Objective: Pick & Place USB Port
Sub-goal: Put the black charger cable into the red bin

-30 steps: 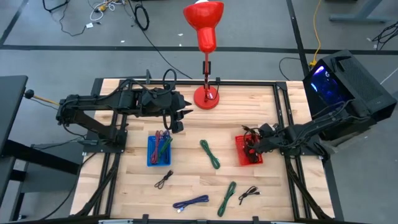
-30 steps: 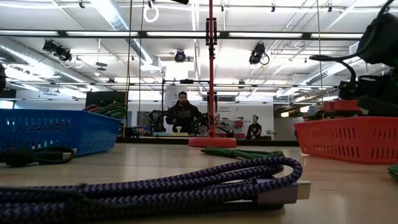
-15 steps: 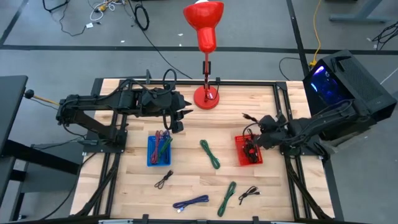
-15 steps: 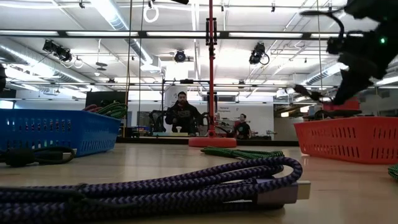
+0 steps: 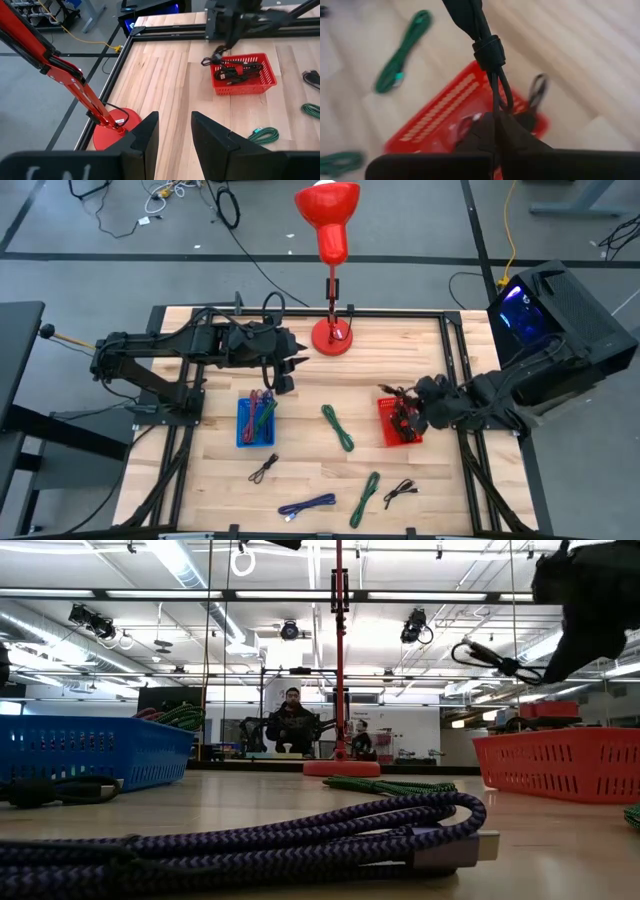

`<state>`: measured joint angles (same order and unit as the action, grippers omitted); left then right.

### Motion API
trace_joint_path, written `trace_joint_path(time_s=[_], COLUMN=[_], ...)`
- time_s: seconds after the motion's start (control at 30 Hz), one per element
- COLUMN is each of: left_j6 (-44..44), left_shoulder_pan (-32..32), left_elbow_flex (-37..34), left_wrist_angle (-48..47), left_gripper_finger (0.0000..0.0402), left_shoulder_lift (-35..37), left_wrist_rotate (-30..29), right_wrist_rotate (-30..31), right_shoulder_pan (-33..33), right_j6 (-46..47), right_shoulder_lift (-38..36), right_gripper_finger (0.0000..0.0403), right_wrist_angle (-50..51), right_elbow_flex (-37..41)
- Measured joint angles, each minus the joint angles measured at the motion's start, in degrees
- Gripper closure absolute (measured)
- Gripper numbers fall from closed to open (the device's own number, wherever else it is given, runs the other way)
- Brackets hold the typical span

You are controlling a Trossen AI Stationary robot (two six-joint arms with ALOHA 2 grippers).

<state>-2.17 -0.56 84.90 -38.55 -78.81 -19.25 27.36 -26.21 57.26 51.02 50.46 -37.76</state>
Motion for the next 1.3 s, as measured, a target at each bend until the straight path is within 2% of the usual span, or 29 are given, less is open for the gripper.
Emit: trace_joint_path(time_s=[0.27,0.57,1.0,1.3], left_j6=[0.0,0.0,0.0,0.0], left_shoulder_pan=[0.0,0.0,0.0,0.0], left_elbow_flex=[0.0,0.0,0.0,0.0], left_wrist_angle=[-1.2,-1.3,-3.7,-4.7], left_gripper_finger=[0.0282,0.0282,0.0282,0.0282], left_shoulder_lift=[0.0,0.0,0.0,0.0], left_wrist_rotate=[0.0,0.0,0.0,0.0], right_wrist_rotate=[1.5,1.6,1.7,2.3], right_shoulder_pan=[-11.5,-18.4,-19.8,-19.7], right_j6=[10.4,23.7,36.8,38.2], right_shoulder_lift=[5.4,14.3,21.9,23.2], right_gripper_finger=[0.0403,0.0403,0.0403,0.0392], right_wrist_angle=[-5.9,-7.9,-8.1,-9.1], right_elbow_flex=[0.0,0.0,0.0,0.0])
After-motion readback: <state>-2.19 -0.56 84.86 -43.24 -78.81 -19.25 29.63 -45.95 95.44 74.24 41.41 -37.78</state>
